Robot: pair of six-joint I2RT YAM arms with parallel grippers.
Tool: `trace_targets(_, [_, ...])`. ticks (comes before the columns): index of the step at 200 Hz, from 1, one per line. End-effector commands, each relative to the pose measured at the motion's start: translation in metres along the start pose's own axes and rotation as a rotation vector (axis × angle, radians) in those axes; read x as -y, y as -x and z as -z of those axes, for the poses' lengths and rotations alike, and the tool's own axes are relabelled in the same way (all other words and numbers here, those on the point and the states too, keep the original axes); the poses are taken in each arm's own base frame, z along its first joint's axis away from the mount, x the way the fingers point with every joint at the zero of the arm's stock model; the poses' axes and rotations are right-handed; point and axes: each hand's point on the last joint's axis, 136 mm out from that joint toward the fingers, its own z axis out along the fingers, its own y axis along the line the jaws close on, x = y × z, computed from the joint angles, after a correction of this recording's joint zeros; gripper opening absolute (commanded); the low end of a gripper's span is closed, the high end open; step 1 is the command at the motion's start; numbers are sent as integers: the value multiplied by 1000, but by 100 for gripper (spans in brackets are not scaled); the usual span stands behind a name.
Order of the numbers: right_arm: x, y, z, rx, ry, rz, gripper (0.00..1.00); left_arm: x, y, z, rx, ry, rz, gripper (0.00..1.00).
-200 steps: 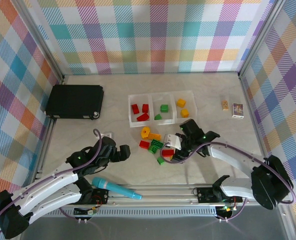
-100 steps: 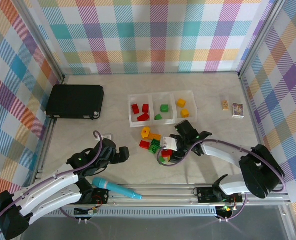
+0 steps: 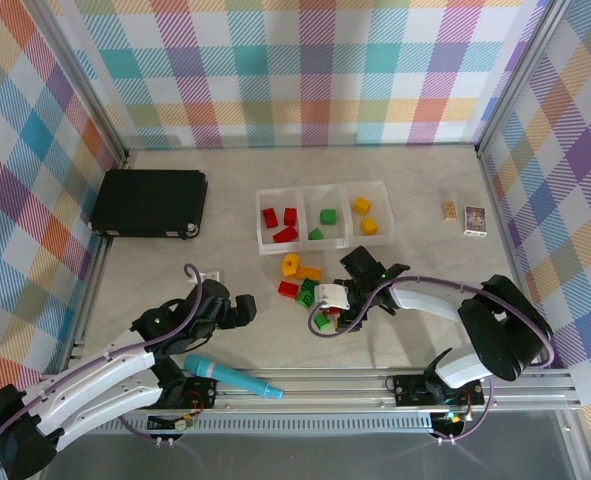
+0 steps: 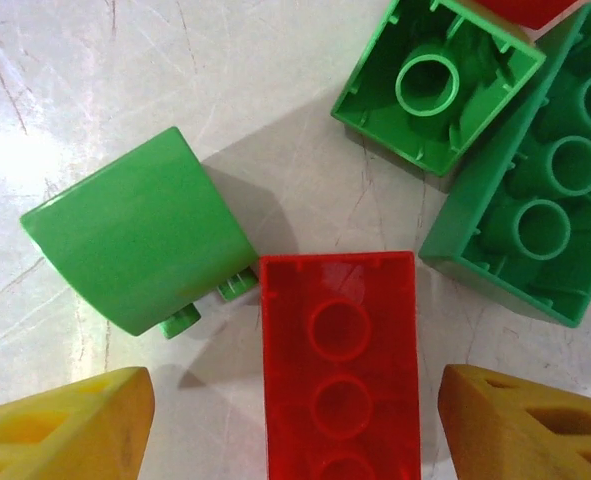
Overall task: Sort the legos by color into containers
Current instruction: Pick up the lego from the bottom-center of the table, then place the lego in the container.
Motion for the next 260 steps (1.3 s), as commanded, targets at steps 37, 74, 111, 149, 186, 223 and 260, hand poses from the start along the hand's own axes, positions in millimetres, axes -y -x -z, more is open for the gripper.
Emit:
trace_targets(37, [8,2,-4,-12,-22,61,65,-6,-1,4,15,12,-9,100])
trace_targets(74, [12,1,3,-19,-54,67,52,-2,4,4,32,2,-9,100])
trace_targets(111, [16,17,16,46,-89,52,29,-1,6,4,45,-1,-7,100])
trace_targets(149, [37,66,67,214,-181,-4,23,-5,9,7,78,0,12,100])
trace_targets(186, [96,144,131,434,-284,-221,26,-4,15,9,113,-15,30,100])
trace_targets(223, [159,193,146,543,-306,-486,22,-3,12,6,101,-20,60,100])
trace_targets(260, [201,206,119,545,-282,-740,22,-7,7,2,85,-2,55,100])
